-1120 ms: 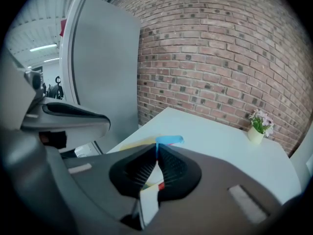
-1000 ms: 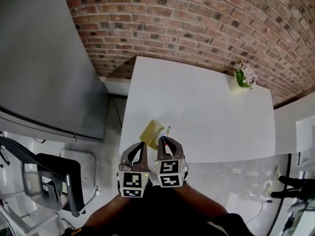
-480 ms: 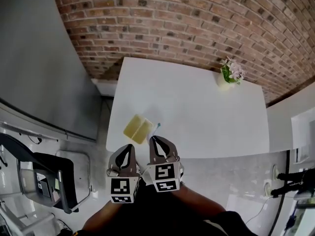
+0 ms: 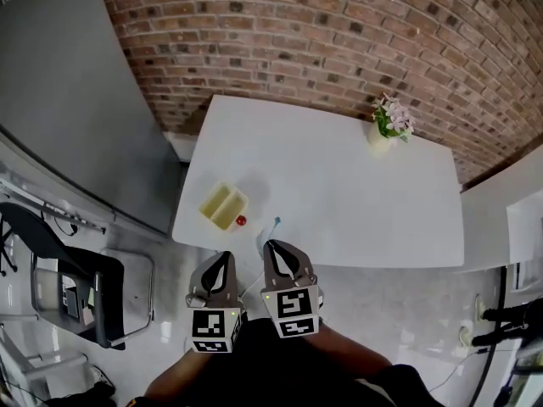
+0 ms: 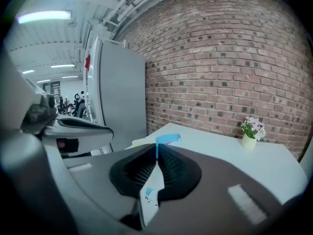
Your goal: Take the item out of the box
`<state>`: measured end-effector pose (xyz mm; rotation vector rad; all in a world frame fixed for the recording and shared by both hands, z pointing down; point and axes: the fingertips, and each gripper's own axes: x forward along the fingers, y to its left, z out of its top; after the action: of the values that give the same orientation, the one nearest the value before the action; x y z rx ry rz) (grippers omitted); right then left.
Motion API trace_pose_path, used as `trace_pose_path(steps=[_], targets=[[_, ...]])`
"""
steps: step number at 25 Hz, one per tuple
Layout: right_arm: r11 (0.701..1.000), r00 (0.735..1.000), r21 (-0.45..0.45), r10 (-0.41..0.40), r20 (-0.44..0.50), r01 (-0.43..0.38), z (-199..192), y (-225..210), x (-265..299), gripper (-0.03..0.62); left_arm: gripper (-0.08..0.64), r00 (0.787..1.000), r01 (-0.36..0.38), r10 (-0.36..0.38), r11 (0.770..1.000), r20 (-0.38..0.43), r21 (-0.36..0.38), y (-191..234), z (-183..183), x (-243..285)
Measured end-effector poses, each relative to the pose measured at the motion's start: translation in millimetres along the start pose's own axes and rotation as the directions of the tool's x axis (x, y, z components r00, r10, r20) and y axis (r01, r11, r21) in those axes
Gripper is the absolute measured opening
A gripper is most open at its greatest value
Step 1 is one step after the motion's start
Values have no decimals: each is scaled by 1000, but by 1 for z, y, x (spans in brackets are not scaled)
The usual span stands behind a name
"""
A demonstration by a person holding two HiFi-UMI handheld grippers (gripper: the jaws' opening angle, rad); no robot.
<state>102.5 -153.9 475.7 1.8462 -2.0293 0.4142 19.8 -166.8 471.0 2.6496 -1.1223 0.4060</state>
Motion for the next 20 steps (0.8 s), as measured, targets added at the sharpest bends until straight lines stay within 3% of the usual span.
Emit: trace_pose_path(steps=[14,20], targets=[[998,998,-21,57,11,-57,-49,-18,-102,12,5,1000,-18,19,1000,19,-18,-100,-25,-56],[997,996,-10,83,16,-83,-64,-18,-137,12,5,1000,-11,11,1000,26,12,-128,-28,-78]])
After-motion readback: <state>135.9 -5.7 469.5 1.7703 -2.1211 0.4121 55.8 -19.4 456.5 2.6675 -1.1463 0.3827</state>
